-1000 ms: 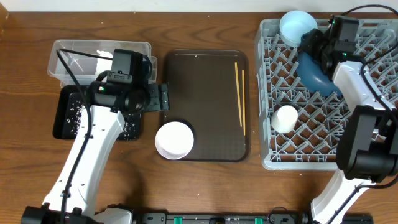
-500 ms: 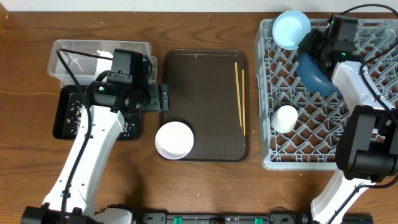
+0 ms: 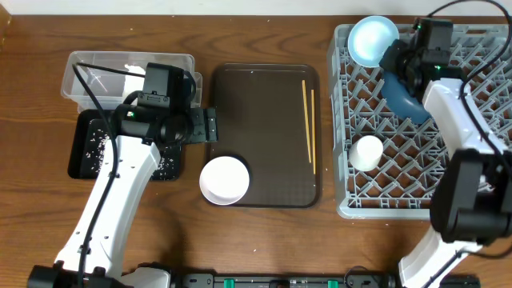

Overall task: Sort waste into correct bins and load items into the dishwasher rack
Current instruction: 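Lower the light-blue bowl into the rack and release it, then move the right gripper to the pink-white bowl and grasp its rim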

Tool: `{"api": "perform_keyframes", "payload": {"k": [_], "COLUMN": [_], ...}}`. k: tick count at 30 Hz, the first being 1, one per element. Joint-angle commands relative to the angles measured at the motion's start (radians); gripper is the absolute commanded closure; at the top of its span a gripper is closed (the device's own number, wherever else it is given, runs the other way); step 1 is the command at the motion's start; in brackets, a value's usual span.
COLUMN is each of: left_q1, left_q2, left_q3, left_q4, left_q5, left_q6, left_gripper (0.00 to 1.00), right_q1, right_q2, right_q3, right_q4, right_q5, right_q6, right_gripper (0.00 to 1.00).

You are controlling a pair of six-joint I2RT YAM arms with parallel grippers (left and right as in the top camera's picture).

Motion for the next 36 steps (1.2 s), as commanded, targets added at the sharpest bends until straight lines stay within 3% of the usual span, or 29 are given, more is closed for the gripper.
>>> {"api": "perform_keyframes", "payload": {"k": [1, 10, 16, 27, 36], "left_q1": [0.003, 0.003, 0.003, 0.003, 0.003], "left_q2": [-0.011, -0.011, -0.011, -0.011, -0.011], "left_q3": [0.017, 0.017, 0.017, 0.017, 0.017], "left_q4": [-0.002, -0.002, -0.002, -0.002, -0.002], "left_q5": [-0.013, -0.013, -0.013, -0.013, -0.013], "left_q6": [0.006, 0.006, 0.006, 0.006, 0.006], "left_gripper": [0.11, 0.11, 0.11, 0.11, 0.11], "right_q1": [0.055, 0.196, 0.317, 0.386, 0.393], "right_q2": [-0.101, -0.127, -0.107, 0.086, 0.205], "right_q3": [0.021, 0.021, 0.021, 0.021, 0.021], "right_q4": [-0.027, -0.051, 0.085, 0.353, 0.438], "right_q5": [0.222, 0.666, 1.024, 1.256, 1.357], "right_q6": [-0.085, -0.175, -0.386, -0.715, -0.792], "right_gripper": [0.99, 0.99, 0.99, 0.99, 0.99]}}
